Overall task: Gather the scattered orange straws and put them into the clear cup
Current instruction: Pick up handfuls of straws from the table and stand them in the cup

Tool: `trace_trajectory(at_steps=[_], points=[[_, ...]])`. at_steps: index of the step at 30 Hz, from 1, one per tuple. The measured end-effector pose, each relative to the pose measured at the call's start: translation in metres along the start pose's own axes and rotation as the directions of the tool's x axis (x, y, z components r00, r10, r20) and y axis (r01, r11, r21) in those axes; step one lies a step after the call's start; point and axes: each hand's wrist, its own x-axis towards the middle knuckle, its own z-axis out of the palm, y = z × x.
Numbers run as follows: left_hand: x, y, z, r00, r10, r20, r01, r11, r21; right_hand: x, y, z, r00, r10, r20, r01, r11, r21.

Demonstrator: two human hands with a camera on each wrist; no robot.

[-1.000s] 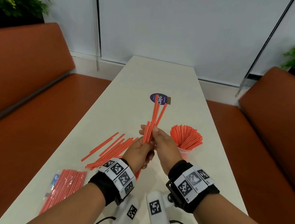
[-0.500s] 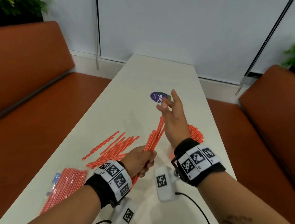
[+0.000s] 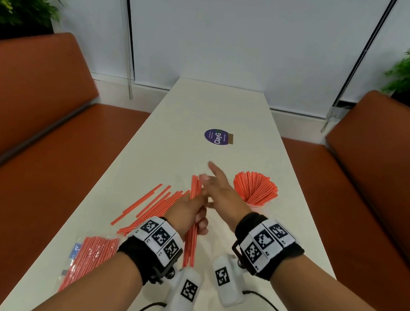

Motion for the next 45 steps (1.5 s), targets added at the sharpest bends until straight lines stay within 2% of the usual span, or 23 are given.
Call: trace_trajectory(at_steps=[2, 3, 4, 6, 9, 11, 13, 16, 19, 21, 23, 26, 30, 32, 35, 37, 39, 41, 45], points=[[0.005, 0.003, 0.001, 0.994, 0.068, -0.085, -0.073, 0.995, -0.063, -0.009, 0.007, -0.002, 0.995, 0.086, 0.053, -0.096, 0.967, 0.236], [0.007, 0.005, 0.002, 0.988, 0.093, -0.125, -0.104, 0.991, -0.082, -0.014, 0.010, -0.002, 0.987, 0.118, 0.111, -0.146, 0.945, 0.291], [0.006, 0.008, 0.004, 0.980, 0.107, -0.166, -0.120, 0.991, -0.066, -0.019, 0.012, -0.002, 0.975, 0.147, 0.167, -0.189, 0.944, 0.270], [0.005, 0.013, 0.010, 0.961, 0.127, -0.245, -0.128, 0.992, 0.014, -0.027, 0.015, -0.002, 0.953, 0.200, 0.227, -0.229, 0.967, 0.113], [0.005, 0.017, 0.020, 0.939, 0.161, -0.305, -0.153, 0.987, 0.048, -0.036, 0.013, 0.000, 0.943, 0.228, 0.242, -0.206, 0.972, -0.113], [0.003, 0.019, 0.025, 0.942, 0.181, -0.282, -0.193, 0.981, -0.014, -0.041, 0.013, -0.001, 0.951, 0.214, 0.224, -0.165, 0.962, -0.217], [0.002, 0.022, 0.027, 0.940, 0.207, -0.273, -0.254, 0.955, -0.153, -0.044, 0.015, -0.003, 0.950, 0.237, 0.205, -0.190, 0.956, -0.225], [0.007, 0.022, 0.025, 0.889, 0.242, -0.390, -0.334, 0.923, -0.189, -0.049, 0.017, -0.004, 0.955, 0.222, 0.194, -0.167, 0.949, -0.266], [0.012, 0.024, 0.024, 0.856, 0.210, -0.472, -0.357, 0.901, -0.246, -0.054, 0.018, -0.004, 0.985, 0.135, 0.111, -0.110, 0.973, -0.203], [0.014, 0.025, 0.022, 0.860, 0.147, -0.488, -0.331, 0.890, -0.315, -0.057, 0.019, -0.008, 0.997, 0.077, 0.019, -0.076, 0.995, -0.065], [0.017, 0.026, 0.021, 0.875, 0.073, -0.479, -0.293, 0.868, -0.402, -0.060, 0.020, -0.011, 0.993, -0.046, -0.105, 0.041, 0.998, -0.049], [0.014, 0.025, 0.026, 0.895, 0.013, -0.445, -0.243, 0.852, -0.464, -0.060, 0.022, -0.011, 0.921, -0.209, -0.330, 0.200, 0.978, -0.063], [0.005, 0.014, 0.044, 0.923, 0.033, -0.384, -0.209, 0.880, -0.426, -0.057, 0.022, -0.003, 0.849, -0.227, -0.477, 0.277, 0.960, 0.036], [0.003, 0.012, 0.046, 0.925, 0.049, -0.376, -0.209, 0.893, -0.399, -0.056, 0.023, -0.001, 0.852, -0.237, -0.467, 0.282, 0.959, 0.027], [0.005, 0.018, 0.041, 0.918, 0.089, -0.385, -0.242, 0.898, -0.369, -0.056, 0.024, -0.004, 0.959, -0.127, -0.254, 0.146, 0.988, 0.057], [0.006, 0.023, 0.039, 0.902, 0.123, -0.413, -0.279, 0.897, -0.344, -0.060, 0.025, -0.010, 0.989, -0.032, -0.141, 0.043, 0.996, 0.078], [0.007, 0.027, 0.037, 0.881, 0.140, -0.452, -0.322, 0.878, -0.355, -0.065, 0.029, -0.015, 0.986, -0.038, -0.162, 0.051, 0.996, 0.074], [0.008, 0.029, 0.036, 0.872, 0.099, -0.480, -0.325, 0.849, -0.417, -0.069, 0.036, -0.014, 0.968, -0.093, -0.234, 0.106, 0.994, 0.040], [0.003, 0.020, 0.043, 0.881, 0.045, -0.472, -0.296, 0.829, -0.474, -0.065, 0.044, -0.010, 0.920, -0.183, -0.347, 0.211, 0.976, 0.045]])
